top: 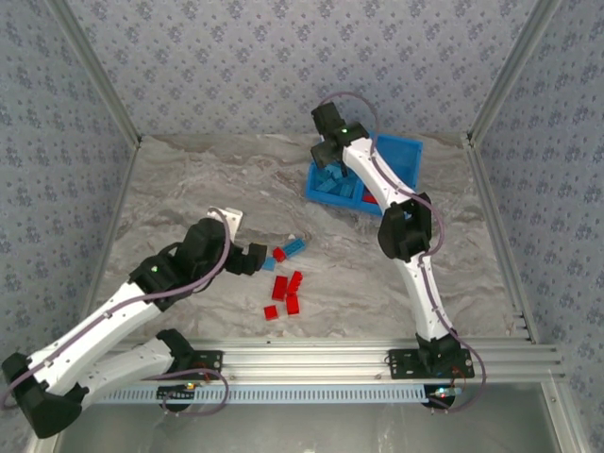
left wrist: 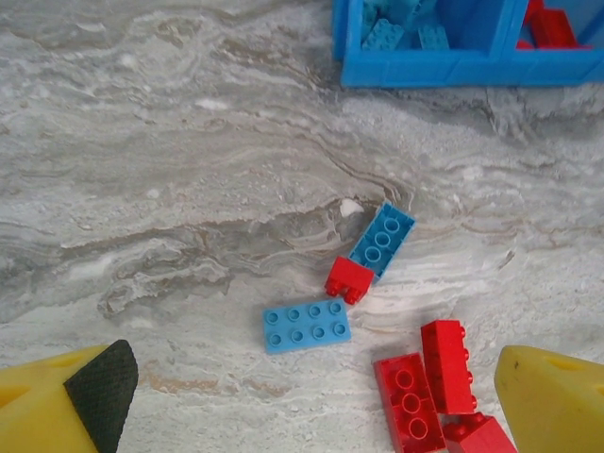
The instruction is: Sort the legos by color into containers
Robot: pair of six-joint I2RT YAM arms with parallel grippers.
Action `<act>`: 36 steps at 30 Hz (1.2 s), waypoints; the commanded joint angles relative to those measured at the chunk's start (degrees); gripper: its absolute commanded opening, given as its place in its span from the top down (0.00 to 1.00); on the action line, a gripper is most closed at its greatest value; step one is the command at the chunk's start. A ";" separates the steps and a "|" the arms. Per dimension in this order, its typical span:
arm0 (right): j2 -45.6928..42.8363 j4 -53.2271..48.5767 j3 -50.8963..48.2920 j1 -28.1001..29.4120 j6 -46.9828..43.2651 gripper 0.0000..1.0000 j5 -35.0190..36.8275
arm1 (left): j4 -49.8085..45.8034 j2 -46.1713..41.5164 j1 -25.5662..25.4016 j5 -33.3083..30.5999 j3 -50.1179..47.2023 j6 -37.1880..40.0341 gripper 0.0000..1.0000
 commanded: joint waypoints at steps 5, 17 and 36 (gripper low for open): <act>-17.18 -4.12 -6.96 0.19 1.95 0.18 -1.34 | -0.85 15.86 0.28 8.38 10.04 7.28 0.06; -66.82 3.10 -53.59 3.62 6.54 0.00 -25.70 | -4.76 47.22 0.21 8.50 26.55 19.05 0.07; -81.64 1.33 -63.55 3.67 11.54 0.00 -31.22 | 6.34 59.69 0.34 7.27 22.25 16.35 0.58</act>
